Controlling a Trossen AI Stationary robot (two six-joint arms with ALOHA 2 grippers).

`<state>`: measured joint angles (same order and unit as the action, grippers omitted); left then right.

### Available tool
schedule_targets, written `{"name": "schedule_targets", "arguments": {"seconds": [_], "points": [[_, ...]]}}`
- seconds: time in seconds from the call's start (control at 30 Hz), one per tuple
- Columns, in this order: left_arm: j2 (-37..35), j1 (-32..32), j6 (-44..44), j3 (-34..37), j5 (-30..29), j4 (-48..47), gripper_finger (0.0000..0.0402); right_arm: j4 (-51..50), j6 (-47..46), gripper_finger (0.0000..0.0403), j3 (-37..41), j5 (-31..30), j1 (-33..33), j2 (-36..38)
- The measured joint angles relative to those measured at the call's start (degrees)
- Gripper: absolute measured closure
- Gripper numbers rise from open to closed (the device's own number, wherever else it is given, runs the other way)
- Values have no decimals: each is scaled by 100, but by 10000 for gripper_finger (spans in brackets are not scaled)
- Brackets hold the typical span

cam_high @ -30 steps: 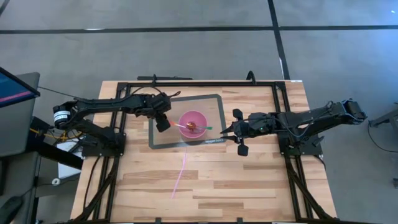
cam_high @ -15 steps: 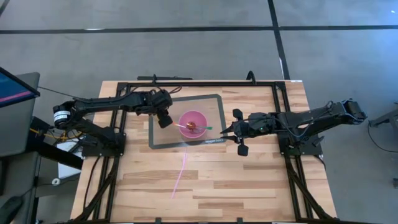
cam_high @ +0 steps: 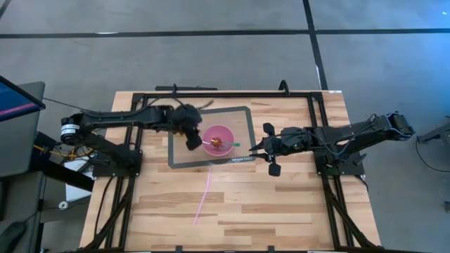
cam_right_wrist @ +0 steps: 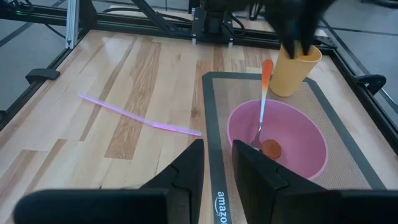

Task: Pick & Place Utensil
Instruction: Put the pink straw into the yellow cup on the transparent mat

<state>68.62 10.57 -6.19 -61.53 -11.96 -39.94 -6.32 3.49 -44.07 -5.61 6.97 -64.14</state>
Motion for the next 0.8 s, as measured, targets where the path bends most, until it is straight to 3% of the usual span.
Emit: {"name": "schedule_targets", "arguments": {"seconds": [0.43, 0.8], "points": [[-4, -2028, -1485, 98, 219, 472, 300, -1, 3, 326, 0, 0, 0, 0], [105, -2863, -2809, 1384, 104, 1904, 301, -24, 0, 326, 2, 0, 0, 0]]}}
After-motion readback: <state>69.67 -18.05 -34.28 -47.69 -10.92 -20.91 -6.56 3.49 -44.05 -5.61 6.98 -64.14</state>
